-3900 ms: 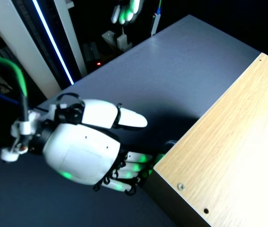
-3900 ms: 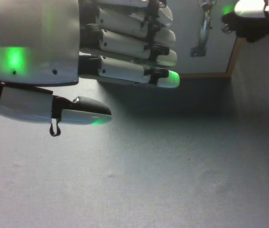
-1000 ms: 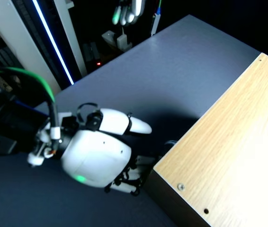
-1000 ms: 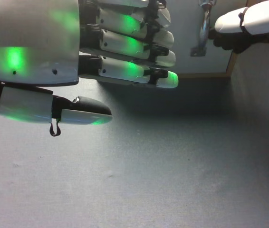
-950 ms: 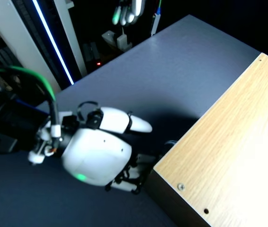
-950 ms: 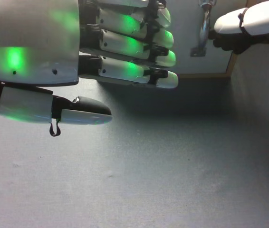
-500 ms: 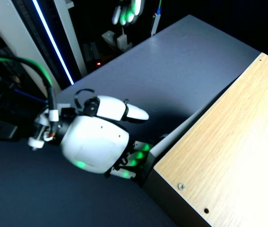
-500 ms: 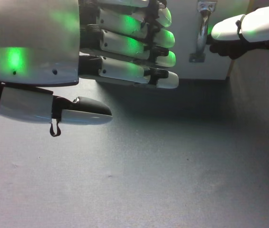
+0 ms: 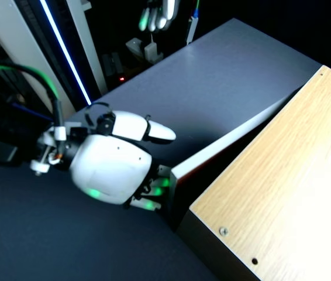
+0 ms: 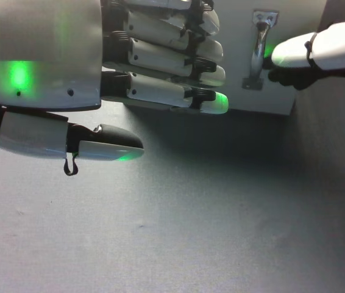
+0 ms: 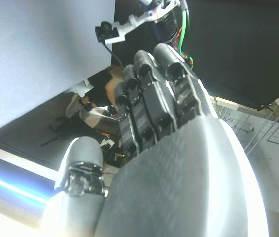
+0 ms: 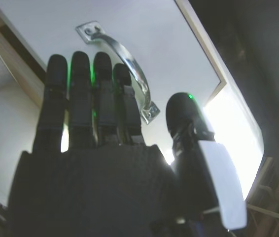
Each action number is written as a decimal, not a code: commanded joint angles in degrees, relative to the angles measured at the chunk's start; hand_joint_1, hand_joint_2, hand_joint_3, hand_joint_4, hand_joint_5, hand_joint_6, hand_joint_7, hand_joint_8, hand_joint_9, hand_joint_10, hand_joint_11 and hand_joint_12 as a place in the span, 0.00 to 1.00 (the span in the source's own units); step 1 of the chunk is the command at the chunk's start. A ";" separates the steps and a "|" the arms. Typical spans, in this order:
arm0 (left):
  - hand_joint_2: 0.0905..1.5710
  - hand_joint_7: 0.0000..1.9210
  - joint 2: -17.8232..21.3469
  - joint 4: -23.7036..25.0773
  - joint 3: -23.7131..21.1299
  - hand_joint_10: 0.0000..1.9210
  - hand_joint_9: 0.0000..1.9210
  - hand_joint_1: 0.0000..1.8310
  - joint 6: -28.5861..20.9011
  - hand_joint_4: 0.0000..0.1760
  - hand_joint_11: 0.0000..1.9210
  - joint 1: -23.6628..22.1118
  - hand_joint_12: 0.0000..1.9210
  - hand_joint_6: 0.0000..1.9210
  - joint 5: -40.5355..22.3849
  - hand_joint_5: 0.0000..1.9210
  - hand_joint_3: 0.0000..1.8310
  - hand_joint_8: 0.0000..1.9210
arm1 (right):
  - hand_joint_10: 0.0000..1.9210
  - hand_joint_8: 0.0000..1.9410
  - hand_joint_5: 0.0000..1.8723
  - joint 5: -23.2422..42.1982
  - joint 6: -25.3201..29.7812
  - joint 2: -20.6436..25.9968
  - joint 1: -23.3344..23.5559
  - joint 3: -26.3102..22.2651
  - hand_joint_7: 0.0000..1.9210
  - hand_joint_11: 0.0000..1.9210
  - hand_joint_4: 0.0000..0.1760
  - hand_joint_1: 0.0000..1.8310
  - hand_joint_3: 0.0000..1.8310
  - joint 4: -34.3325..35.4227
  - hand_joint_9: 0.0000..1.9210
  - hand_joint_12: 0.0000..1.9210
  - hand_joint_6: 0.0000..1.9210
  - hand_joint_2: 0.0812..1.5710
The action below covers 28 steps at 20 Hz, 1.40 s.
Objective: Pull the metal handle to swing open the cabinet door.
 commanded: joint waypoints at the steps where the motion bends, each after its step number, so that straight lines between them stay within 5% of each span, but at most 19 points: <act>1: 1.00 0.25 0.27 -5.72 0.00 0.00 0.23 0.00 0.49 0.00 0.05 -0.59 0.39 0.00 -1.41 0.23 0.02 0.00 | 0.00 0.00 0.22 -4.98 0.32 0.60 0.20 -0.86 0.21 0.00 0.00 0.00 0.02 0.17 0.19 0.49 0.00 1.00; 14: 1.00 0.25 0.27 -5.72 0.00 0.00 0.23 0.00 0.49 0.00 0.05 -0.59 0.38 0.00 -1.41 0.23 0.02 0.00 | 0.00 0.00 0.22 -4.96 0.34 6.48 -1.41 -9.99 0.21 0.00 0.00 0.00 0.02 -3.16 0.19 0.49 0.00 1.00; 28: 1.00 0.25 0.27 -5.72 0.00 0.00 0.23 0.00 0.49 0.00 0.05 -0.59 0.38 0.00 -1.41 0.23 0.03 0.00 | 0.00 0.00 0.22 -4.98 0.34 14.03 -1.80 -13.34 0.21 0.00 0.00 0.00 0.01 -7.47 0.19 0.49 0.00 1.00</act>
